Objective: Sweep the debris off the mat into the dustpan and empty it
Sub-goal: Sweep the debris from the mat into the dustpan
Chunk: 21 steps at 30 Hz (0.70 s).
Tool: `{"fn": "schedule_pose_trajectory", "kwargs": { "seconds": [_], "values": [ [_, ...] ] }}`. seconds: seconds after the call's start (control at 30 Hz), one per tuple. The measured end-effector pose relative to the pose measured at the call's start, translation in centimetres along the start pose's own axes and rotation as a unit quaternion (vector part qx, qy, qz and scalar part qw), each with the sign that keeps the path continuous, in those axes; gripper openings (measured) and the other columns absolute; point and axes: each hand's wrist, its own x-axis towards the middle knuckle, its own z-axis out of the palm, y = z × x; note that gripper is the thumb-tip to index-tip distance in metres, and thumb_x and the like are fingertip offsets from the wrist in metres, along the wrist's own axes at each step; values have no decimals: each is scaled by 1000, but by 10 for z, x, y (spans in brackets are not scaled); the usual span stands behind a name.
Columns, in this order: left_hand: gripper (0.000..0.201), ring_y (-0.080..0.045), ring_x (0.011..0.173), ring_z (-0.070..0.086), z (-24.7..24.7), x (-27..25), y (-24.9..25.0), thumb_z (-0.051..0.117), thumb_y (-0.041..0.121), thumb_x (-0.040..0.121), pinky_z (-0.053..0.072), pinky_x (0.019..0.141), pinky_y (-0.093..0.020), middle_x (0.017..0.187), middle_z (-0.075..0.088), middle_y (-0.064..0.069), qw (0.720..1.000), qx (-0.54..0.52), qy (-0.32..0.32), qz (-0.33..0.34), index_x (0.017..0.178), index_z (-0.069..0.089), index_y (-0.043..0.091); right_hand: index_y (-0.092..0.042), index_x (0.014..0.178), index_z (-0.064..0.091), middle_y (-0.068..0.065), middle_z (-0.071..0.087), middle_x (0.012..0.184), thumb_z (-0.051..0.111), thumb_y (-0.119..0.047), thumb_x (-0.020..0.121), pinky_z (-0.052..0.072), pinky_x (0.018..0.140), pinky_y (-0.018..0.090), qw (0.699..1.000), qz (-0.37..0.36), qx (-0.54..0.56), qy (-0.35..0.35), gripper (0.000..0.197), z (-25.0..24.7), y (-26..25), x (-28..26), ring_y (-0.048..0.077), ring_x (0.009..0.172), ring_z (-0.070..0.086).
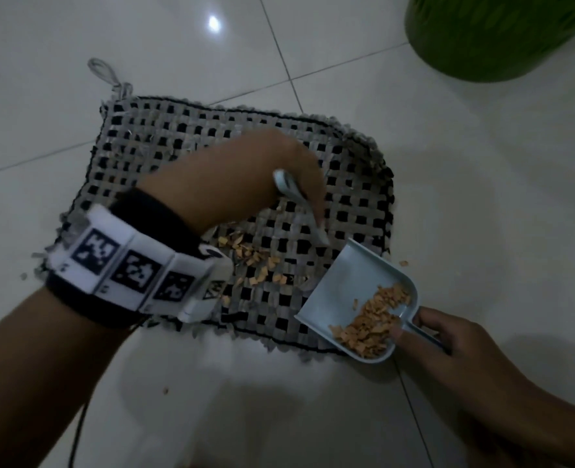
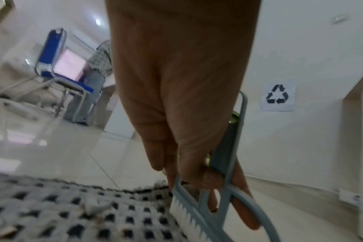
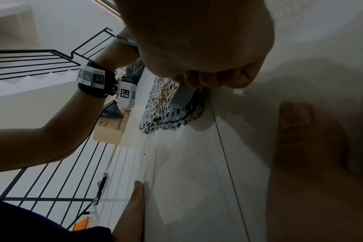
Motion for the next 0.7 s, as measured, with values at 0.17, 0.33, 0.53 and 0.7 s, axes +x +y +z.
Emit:
{"fn": "schedule_pose_trajectory", "kwargs": {
  "seconds": [0.17,0.33,0.53,0.7],
  "values": [
    [37,-17,111,65,21,5,2,65,0,87,51,98,-37,129,66,5,994,66,-79,-32,100,79,32,-35,99,78,-23,76,98,68,-39,88,59,87,40,1000,-6,-6,5,15,-5,1,1,-2,92,72],
    [48,-27,144,35,31,-9,-31,73,28,87,34,115,-44,155,40,-2,928,90,-341,-117,133,63,17,-37,97,77,-27,75,96,66,-41,87,60,83,33,1000,-17,-10,4,15,-3,-1,1,-6,89,71],
    [28,-22,125,56,42,-14,17,81,7,76,51,97,-41,128,65,6,996,68,-59,28,88,81,32,-37,100,76,-25,75,96,66,-42,89,60,78,31,998,-29,-53,3,16,-8,-2,5,-7,87,70],
    [21,-14,123,52,27,-25,3,78,18,80,43,93,-24,132,59,11,985,145,-83,-51,91,79,35,-42,96,73,-33,73,93,67,-41,88,57,75,24,997,-38,-65,8,10,-12,0,9,-11,86,68]
  ]
}}
